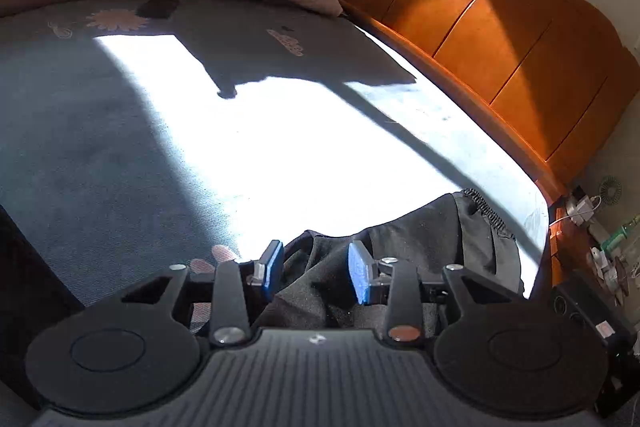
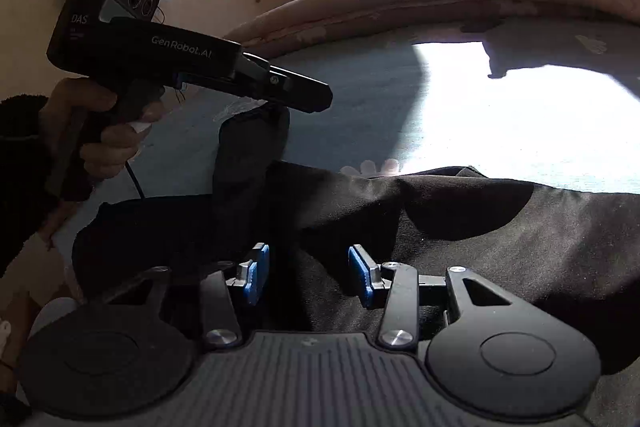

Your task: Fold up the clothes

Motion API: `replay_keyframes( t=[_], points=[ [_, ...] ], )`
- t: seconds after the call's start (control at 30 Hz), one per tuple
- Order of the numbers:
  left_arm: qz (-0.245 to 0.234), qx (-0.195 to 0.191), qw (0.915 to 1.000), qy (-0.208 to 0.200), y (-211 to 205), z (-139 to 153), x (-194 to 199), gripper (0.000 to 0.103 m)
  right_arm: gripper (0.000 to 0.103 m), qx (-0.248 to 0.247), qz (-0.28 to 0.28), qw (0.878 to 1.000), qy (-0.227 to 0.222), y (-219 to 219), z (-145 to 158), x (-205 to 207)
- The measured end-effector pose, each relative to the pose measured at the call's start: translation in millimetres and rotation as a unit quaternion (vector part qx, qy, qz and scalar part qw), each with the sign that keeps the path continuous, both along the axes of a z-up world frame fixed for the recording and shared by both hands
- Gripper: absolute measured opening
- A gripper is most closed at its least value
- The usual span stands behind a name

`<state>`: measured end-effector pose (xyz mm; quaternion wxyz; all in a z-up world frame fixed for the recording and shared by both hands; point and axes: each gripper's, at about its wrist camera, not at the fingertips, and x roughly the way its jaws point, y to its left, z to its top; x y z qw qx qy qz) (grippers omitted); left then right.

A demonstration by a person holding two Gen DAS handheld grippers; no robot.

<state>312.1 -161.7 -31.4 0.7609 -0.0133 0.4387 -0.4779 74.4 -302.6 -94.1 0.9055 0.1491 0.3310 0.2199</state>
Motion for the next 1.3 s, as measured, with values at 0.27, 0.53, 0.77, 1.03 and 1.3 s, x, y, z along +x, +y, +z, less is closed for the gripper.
replay_keyframes(
  t=[0.27,0.53,0.77,1.03,1.3],
  points=[
    [-0.022,-0.030,0.9880,0.150,-50.0,-65.7,40.0,0.041,0.055,0.055,0.070,0.996,-0.021,-0.7,-36.2,-9.6],
    [-0.054,-0.009,0.9794,0.194,-91.6,-100.0,44.7,0.042,0.055,0.059,0.071,0.995,-0.025,0.1,-31.5,-18.2],
    [-0.058,-0.014,0.9740,0.218,-99.2,-104.7,54.2,0.055,0.055,0.057,0.071,0.996,-0.025,5.9,-24.6,-29.6],
    [-0.039,-0.043,0.9628,0.264,-109.3,-109.2,64.0,0.061,0.055,0.053,0.068,0.996,-0.025,5.8,-25.6,-28.9],
    [-0.055,-0.045,0.9652,0.252,-99.0,-104.3,65.3,0.062,0.055,0.051,0.063,0.996,-0.024,7.1,-24.5,-24.5]
  ],
)
